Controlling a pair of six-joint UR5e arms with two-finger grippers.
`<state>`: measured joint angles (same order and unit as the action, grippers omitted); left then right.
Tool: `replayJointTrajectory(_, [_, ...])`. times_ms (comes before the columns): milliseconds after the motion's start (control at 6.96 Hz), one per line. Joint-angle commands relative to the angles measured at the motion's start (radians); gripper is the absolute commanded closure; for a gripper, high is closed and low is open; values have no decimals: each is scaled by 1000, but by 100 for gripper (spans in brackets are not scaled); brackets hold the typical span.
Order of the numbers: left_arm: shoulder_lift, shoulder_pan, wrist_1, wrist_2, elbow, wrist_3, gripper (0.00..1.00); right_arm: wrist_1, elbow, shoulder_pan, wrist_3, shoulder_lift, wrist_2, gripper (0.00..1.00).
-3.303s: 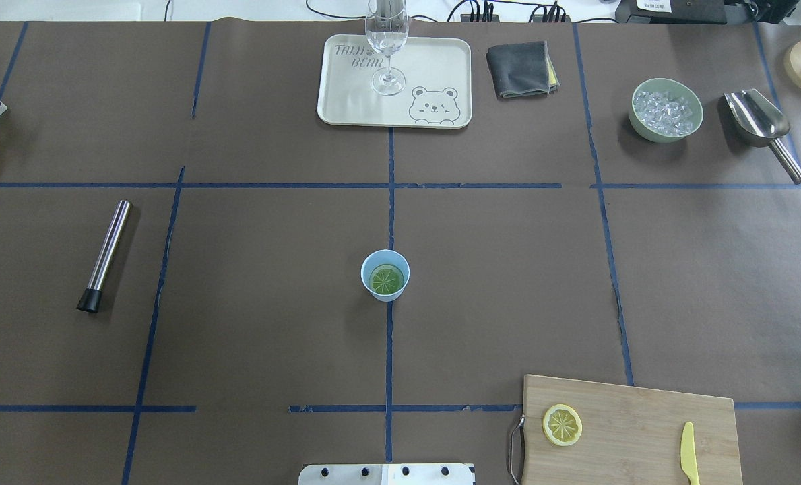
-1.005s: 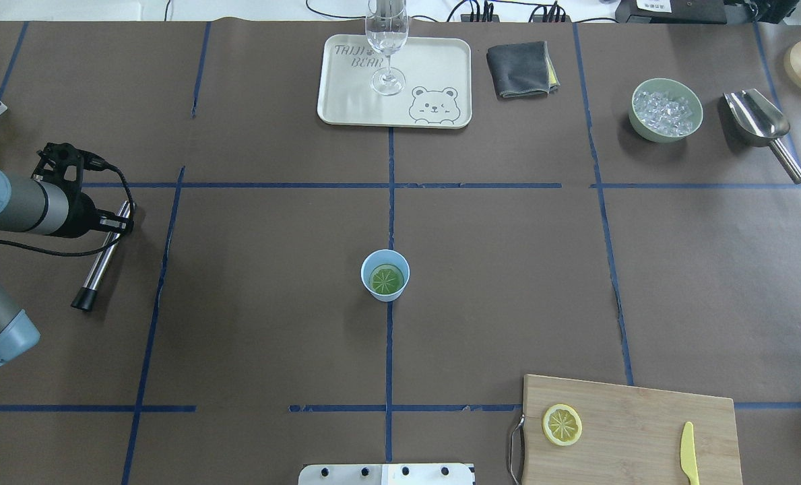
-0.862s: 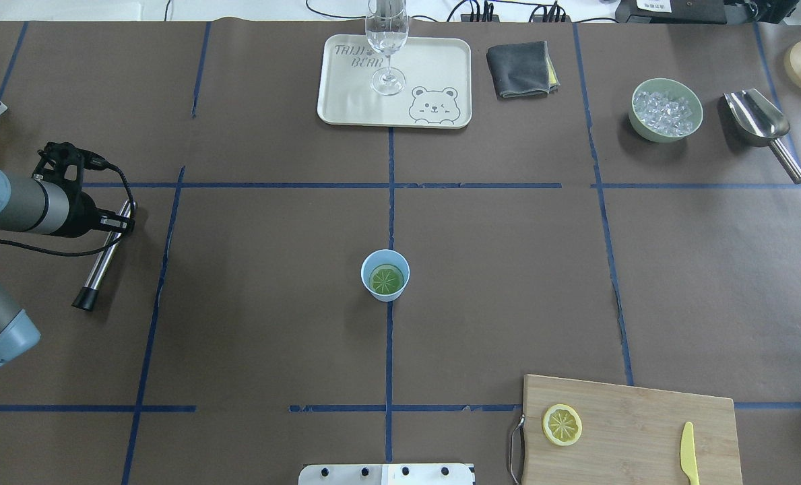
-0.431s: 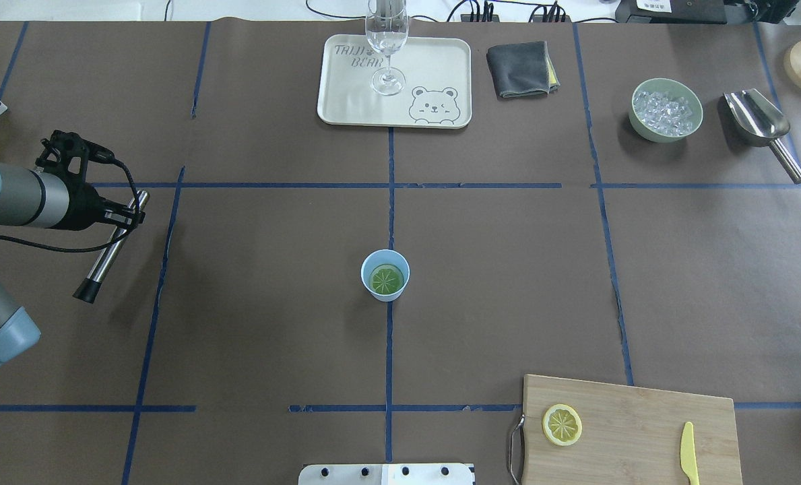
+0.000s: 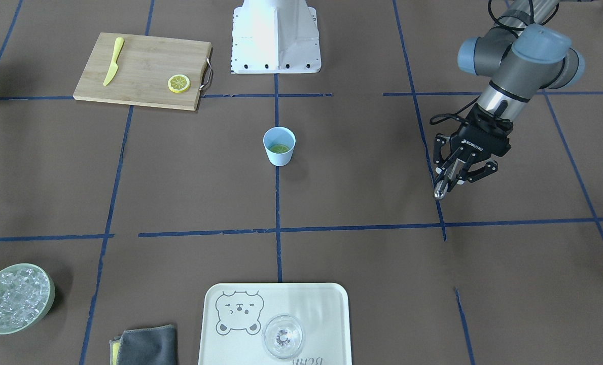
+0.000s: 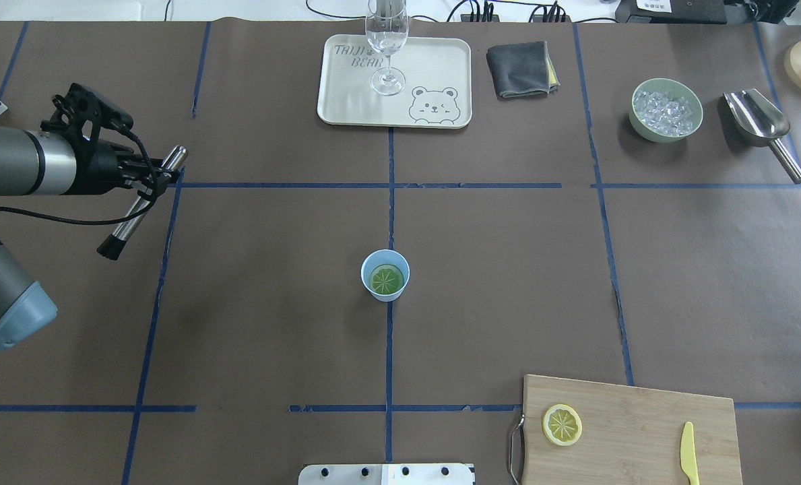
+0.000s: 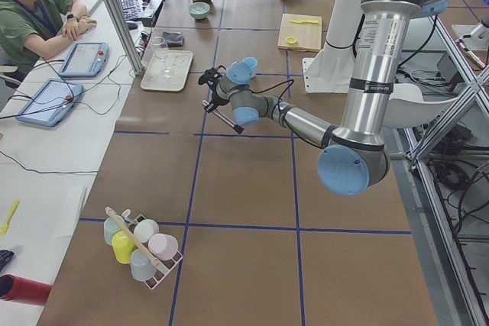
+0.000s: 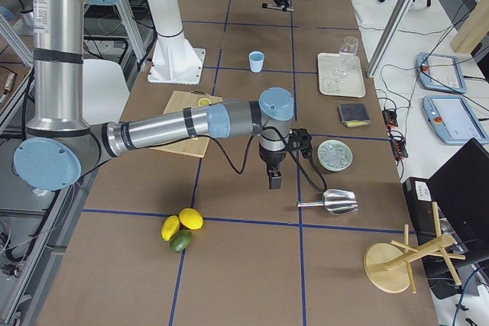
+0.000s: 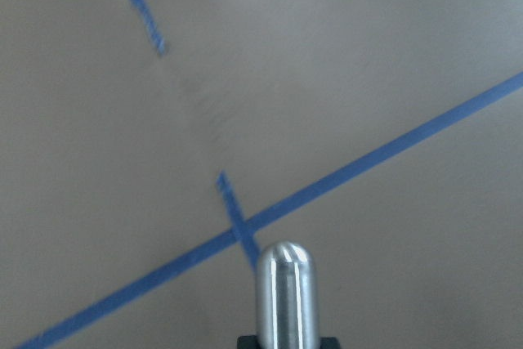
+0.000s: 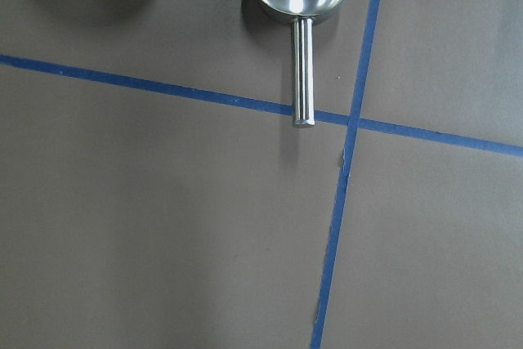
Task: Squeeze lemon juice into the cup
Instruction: 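Carry the metal rod with the left gripper down into the blue cup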
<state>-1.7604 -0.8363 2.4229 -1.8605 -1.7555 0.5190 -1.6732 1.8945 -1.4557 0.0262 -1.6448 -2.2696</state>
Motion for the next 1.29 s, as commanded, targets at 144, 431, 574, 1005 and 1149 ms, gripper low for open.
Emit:
replayJointTrajectory(144, [-62,6,303,187,1,91,100,0,-2,0,0,-3,1,0])
replayJointTrajectory(431, [-158,79,436,185,7,110,100,0,-2,-8,3,-3,1,0])
replayJointTrajectory(574, [-213,176,558,195,54,114,100,1,0,-11,8,-3,2,0])
replayJointTrajectory(1005, [-335,382,736,541,224,60,100,0,-2,-20,9,-4,5,0])
replayJointTrajectory(1149, [-355,444,808,629,272,55,100,0,-3,-20,9,-4,7,0])
